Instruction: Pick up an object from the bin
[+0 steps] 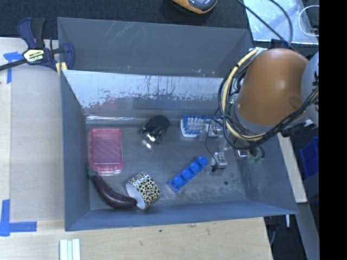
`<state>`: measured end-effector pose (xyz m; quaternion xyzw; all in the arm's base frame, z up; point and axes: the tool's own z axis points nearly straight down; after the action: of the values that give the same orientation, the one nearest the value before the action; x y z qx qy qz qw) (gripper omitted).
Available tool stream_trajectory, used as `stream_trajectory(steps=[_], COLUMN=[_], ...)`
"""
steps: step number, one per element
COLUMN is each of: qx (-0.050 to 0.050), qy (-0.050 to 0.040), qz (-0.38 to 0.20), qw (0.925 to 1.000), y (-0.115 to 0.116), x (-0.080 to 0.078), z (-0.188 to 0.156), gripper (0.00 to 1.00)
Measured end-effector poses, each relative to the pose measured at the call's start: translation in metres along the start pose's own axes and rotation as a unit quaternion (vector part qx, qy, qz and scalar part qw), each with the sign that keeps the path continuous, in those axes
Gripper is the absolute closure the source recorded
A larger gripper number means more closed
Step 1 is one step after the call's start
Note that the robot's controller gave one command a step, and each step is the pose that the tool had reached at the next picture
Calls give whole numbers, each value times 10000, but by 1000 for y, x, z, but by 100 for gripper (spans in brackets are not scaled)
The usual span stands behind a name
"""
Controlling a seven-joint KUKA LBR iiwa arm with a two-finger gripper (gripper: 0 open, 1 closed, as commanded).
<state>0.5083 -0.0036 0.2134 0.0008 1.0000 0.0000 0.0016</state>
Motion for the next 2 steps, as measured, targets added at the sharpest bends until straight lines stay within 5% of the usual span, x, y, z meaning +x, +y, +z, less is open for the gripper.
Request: stream_trajectory(steps=[1,2], qx=[-2,-8], qy=[10,30], qz=[-1251,-1464], qw=[9921,9892], y=[-3,-3], x=[-16,-17], z=[76,132], gripper=[0,0])
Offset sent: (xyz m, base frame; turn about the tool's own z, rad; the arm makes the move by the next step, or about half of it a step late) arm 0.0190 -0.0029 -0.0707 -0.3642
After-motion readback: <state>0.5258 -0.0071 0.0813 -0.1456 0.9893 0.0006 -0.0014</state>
